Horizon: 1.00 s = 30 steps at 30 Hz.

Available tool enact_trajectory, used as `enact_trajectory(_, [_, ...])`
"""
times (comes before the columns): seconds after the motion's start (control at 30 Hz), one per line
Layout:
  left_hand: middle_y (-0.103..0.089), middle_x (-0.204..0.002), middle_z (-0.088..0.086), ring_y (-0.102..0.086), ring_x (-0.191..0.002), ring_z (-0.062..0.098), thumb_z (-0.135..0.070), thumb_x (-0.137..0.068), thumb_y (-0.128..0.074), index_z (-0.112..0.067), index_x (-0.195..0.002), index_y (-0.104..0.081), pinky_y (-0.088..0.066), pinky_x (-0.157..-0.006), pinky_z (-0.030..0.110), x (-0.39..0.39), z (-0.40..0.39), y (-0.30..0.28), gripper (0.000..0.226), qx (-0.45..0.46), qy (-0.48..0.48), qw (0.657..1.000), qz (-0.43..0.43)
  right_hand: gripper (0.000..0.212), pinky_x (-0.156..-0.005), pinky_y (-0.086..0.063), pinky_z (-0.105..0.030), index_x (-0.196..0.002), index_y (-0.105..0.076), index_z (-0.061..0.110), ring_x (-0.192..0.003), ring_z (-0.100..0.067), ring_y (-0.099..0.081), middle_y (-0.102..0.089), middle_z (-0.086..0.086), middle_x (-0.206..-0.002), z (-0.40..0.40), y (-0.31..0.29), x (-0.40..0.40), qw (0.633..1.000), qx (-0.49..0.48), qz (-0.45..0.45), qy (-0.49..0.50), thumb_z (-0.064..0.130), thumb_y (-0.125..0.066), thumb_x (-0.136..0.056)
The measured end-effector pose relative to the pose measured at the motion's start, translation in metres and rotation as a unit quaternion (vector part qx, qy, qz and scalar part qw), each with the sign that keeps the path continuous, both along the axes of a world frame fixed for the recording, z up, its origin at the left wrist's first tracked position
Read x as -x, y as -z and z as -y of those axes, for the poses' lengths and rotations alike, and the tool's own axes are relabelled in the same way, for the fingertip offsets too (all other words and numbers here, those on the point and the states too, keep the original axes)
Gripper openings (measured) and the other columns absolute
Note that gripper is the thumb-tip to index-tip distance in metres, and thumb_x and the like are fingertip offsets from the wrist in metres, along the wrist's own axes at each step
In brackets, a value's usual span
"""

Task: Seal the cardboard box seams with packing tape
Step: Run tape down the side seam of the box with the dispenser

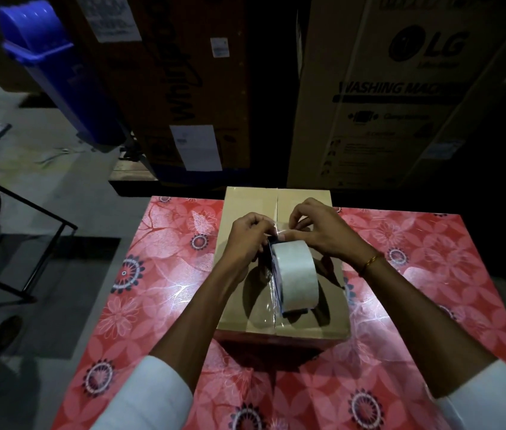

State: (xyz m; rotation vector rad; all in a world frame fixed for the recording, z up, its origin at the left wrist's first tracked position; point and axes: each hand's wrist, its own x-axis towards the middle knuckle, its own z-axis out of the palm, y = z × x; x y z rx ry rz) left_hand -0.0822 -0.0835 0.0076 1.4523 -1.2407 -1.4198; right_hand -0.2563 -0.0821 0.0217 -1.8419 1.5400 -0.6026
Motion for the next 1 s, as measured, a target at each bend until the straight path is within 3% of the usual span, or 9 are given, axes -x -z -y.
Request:
enact_trajectory(0.17, [-0.052, -0.060, -0.001, -0.043, -0.048, 0.008, -0.009, -0.097, -0.052, -0.008, -0.087, -0.062, -0.032, -0.039, 0.015, 0.003, 0.000, 0.000, 0.014, 0.004, -0.007, 1.000, 0.008, 0.038, -0.080, -0.055, -0.039, -0.080, -0.059, 0.019, -0.089, -0.017, -0.060, -0.051, 0.005, -0.096, 0.018, -0.015, -0.007, 0.995, -0.019, -0.083, -0.058, 0.049, -0.081, -0.076])
enact_trajectory(0.33, [-0.051, -0.061, 0.002, -0.041, -0.047, 0.011, -0.013, -0.098, -0.055, 0.001, -0.094, -0.063, -0.030, -0.040, 0.017, 0.000, 0.001, 0.004, 0.016, 0.007, -0.013, 1.000, 0.000, 0.038, -0.074, -0.052, -0.039, -0.081, -0.059, 0.018, -0.086, -0.022, -0.059, -0.052, 0.001, -0.096, 0.030, -0.013, -0.017, 0.985, 0.004, -0.148, -0.086, 0.051, -0.078, -0.078])
enact_trajectory(0.83, [-0.059, -0.066, -0.002, -0.045, -0.050, 0.007, -0.012, -0.098, -0.054, -0.001, -0.097, -0.065, -0.035, -0.043, 0.016, 0.002, 0.002, 0.009, 0.016, 0.024, -0.008, 0.999, 0.026, 0.010, -0.085, -0.057, -0.042, -0.089, -0.069, 0.015, -0.098, -0.022, -0.063, -0.058, -0.004, -0.109, 0.031, -0.014, -0.007, 0.990, -0.016, -0.107, -0.087, 0.025, -0.071, -0.092])
enact_trajectory(1.0, [-0.067, -0.078, 0.005, -0.046, -0.048, 0.003, -0.014, -0.100, -0.052, 0.001, -0.100, -0.064, -0.036, -0.044, 0.016, 0.001, 0.001, 0.010, 0.019, 0.026, -0.006, 1.000, 0.012, 0.008, -0.075, -0.056, -0.036, -0.088, -0.064, 0.020, -0.091, -0.019, -0.065, -0.063, 0.005, -0.090, 0.036, -0.027, -0.003, 0.984, -0.018, -0.125, -0.124, 0.020, -0.069, -0.094])
